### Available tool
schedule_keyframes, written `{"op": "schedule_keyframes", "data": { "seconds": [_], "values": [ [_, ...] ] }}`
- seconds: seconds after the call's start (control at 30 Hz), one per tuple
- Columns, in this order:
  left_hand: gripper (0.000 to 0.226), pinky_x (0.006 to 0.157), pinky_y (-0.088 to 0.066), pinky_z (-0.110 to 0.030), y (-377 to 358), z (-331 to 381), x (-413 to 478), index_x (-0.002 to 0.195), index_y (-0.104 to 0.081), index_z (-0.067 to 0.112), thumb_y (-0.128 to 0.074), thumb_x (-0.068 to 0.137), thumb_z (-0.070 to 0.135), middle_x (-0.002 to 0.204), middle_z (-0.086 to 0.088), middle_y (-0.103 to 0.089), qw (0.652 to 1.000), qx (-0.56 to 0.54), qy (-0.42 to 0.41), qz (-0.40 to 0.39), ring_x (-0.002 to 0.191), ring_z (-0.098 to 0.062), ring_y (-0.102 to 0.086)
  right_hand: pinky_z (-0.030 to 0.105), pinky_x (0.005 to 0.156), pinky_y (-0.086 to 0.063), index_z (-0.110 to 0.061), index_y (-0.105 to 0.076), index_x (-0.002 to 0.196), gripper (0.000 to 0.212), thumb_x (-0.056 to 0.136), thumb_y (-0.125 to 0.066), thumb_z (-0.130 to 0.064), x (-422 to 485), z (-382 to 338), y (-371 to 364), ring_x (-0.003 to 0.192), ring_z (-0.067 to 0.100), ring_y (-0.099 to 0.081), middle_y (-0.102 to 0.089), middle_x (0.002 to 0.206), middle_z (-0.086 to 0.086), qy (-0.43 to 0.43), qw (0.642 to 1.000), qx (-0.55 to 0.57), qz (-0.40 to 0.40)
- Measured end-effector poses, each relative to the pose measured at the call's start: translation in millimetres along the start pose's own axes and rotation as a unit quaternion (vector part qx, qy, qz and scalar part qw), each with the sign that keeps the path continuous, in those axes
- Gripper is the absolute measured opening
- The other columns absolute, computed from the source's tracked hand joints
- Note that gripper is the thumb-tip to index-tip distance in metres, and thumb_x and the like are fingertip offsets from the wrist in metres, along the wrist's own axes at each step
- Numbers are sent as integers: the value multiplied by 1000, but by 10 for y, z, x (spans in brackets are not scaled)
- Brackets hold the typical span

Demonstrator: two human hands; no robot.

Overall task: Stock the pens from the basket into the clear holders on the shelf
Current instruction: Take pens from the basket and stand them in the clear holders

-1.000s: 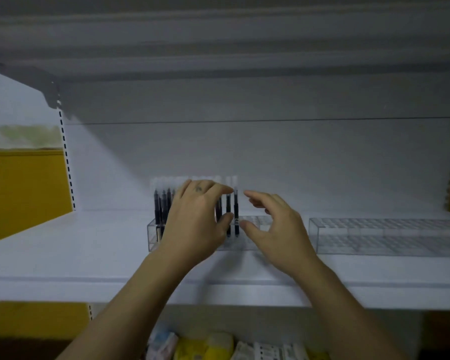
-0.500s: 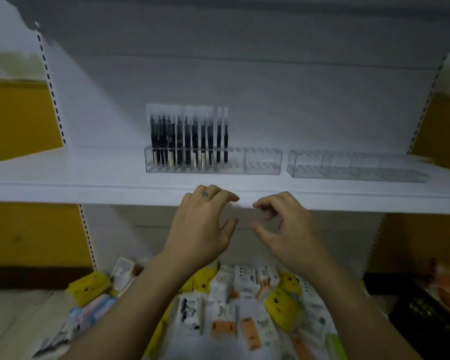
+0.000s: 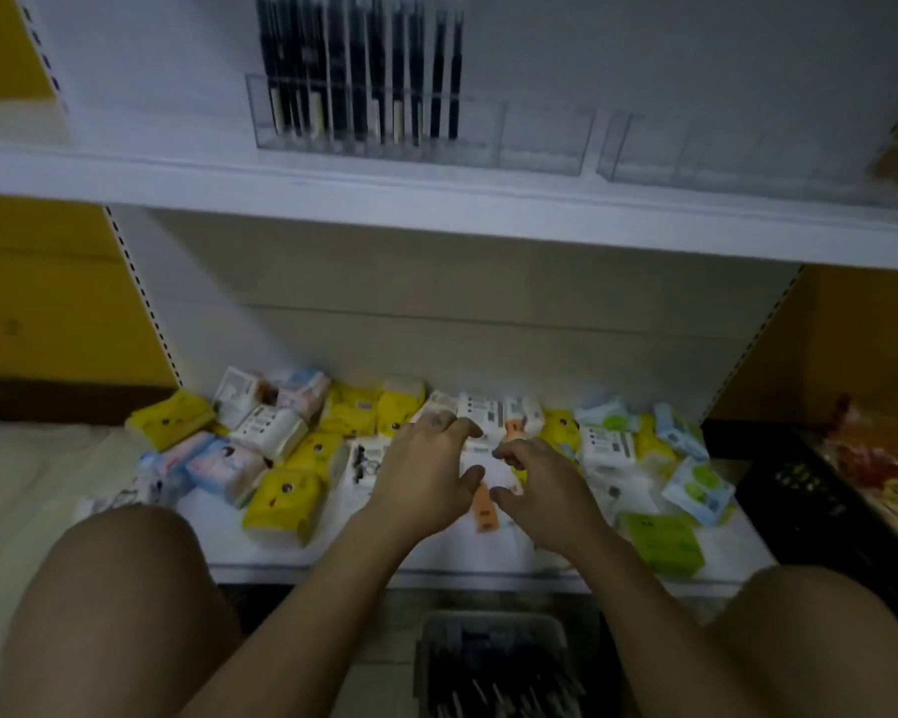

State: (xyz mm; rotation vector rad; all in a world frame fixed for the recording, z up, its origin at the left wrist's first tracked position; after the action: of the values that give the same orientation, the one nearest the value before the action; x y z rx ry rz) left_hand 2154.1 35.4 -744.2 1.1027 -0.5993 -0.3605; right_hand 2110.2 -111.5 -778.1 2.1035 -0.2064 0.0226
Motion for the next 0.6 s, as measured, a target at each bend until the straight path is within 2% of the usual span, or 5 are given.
{"op": "schedule_keyframes", "data": {
  "seconds": [0.2,0.4,0.47,0.53,0.6],
  "values": [
    [43,97,-41,-36,-831,-266,-172,129,-53,23,-59,90,39,130,-1,-55,991,-30,50,-124,119,-23,-49,37,93,-46,-20,-51,132,47,89,-66,-30,-58,456,-573,120,23,-50,-48,134,3,-69,992,-21,-105],
    [36,96,-45,-36,-1492,-475,-578,123,-58,20,-62,88,30,124,-3,-57,959,-85,131,-236,115,-25,-53,37,92,-48,-17,-54,127,43,87,-67,-27,-235,755,-1028,115,26,-53,-51,129,7,-143,976,14,-164],
    [30,93,-48,-37,-1672,-507,-665,114,-62,18,-64,85,26,118,-5,-61,945,-106,148,-272,109,-26,-57,36,89,-49,-17,-58,118,32,88,-65,-24,-331,870,-1204,107,24,-56,-56,119,3,-164,966,20,-199],
    [18,90,-51,-38,-1835,-533,-728,100,-65,17,-64,83,22,110,-6,-64,929,-125,161,-308,104,-27,-60,40,87,-51,-23,-59,94,6,88,-61,-22,-399,971,-1345,90,22,-58,-60,98,-2,-179,956,26,-231],
    [9,86,-53,-38,-1988,-566,-791,91,-63,14,-59,85,19,103,-8,-65,913,-140,185,-336,100,-28,-62,36,87,-48,-27,-51,87,8,89,-58,-23,-457,1053,-1445,84,18,-52,-54,87,-6,-193,946,4,-262]
  ]
}}
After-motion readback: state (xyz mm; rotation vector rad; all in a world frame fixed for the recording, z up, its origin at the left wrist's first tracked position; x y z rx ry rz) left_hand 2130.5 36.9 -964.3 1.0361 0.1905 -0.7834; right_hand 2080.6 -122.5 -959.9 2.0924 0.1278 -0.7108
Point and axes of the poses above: each hand's wrist, its own x-axis towards the middle knuckle, its own y-axis out of the back of the hand, z = x × y, the point moved 3 cm from there along x, towards the middle knuckle
